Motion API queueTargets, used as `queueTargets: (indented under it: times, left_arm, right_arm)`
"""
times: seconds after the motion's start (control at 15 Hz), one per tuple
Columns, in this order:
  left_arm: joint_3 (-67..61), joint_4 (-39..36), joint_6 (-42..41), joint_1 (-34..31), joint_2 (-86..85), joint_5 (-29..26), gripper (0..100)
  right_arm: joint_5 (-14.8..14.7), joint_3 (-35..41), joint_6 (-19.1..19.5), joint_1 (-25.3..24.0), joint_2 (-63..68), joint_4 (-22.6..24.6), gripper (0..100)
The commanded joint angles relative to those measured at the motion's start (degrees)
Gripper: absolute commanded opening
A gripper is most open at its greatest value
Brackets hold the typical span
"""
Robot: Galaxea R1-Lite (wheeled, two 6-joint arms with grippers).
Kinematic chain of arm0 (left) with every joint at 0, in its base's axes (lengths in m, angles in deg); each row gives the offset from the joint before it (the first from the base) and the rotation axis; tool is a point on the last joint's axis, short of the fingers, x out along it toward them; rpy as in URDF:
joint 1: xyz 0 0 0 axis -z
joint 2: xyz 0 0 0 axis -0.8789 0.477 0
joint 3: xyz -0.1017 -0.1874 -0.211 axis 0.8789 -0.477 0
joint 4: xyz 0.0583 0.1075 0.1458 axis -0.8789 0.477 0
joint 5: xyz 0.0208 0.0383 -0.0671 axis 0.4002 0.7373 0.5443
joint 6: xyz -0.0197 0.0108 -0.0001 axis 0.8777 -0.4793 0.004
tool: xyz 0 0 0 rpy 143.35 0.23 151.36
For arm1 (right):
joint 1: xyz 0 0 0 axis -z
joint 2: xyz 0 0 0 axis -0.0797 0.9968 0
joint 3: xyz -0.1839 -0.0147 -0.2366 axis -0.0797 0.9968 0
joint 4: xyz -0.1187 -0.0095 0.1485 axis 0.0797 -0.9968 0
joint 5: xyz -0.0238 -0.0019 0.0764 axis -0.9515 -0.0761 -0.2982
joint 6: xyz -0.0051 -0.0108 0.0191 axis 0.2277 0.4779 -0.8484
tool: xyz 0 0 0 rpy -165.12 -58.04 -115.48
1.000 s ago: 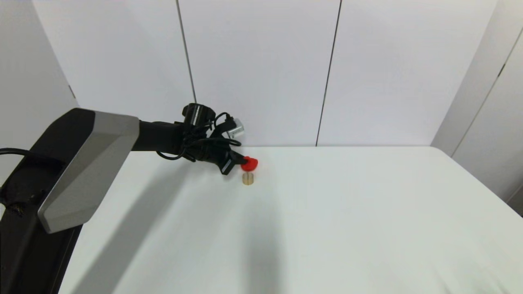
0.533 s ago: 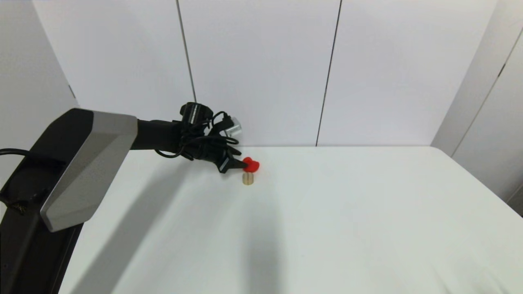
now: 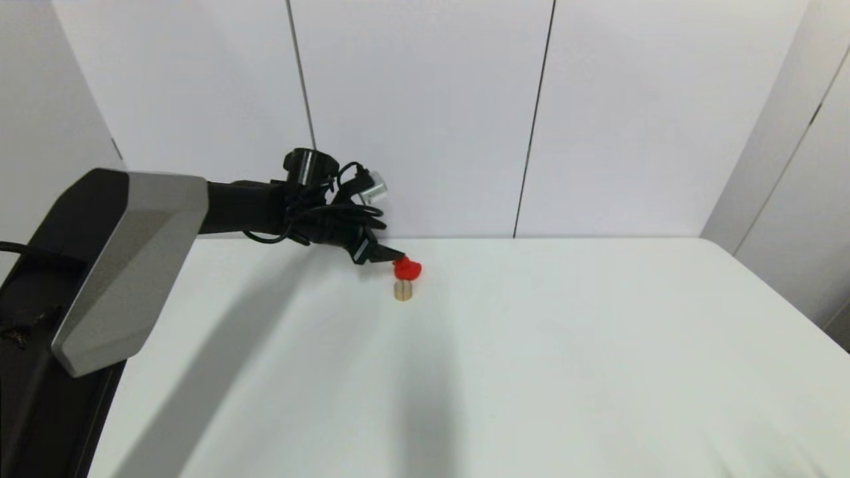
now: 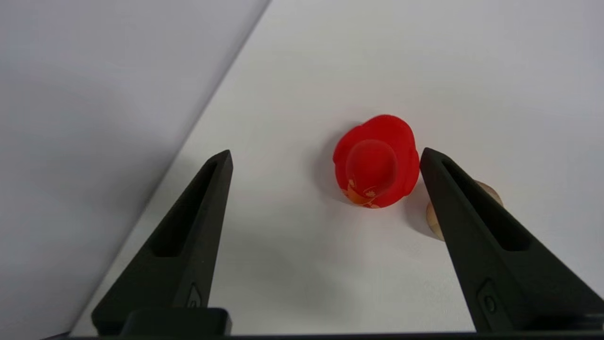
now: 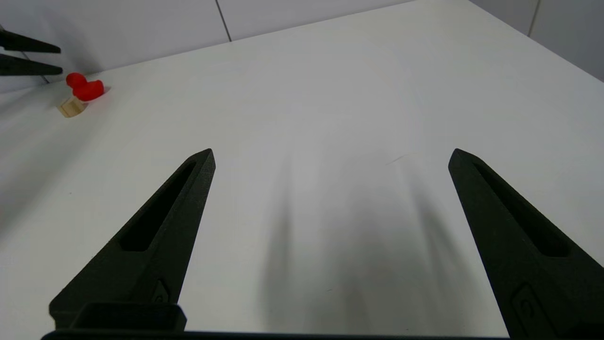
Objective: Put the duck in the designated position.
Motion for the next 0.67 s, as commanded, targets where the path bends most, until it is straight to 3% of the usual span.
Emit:
queueTargets:
  times: [0.07, 0.67]
  left_arm:
    - [-4.02, 2.12, 0.07, -1.98, -10.34, -0.26, 100]
    - [-39.17, 3.44, 11.15, -4.62, -48.66, 1.76, 100]
  right_arm:
    - [0.01, 0.00, -0.07, -0.01, 0.07, 0.00, 100]
    - [0.01, 0.00, -0.07, -0.01, 0.07, 0.00, 100]
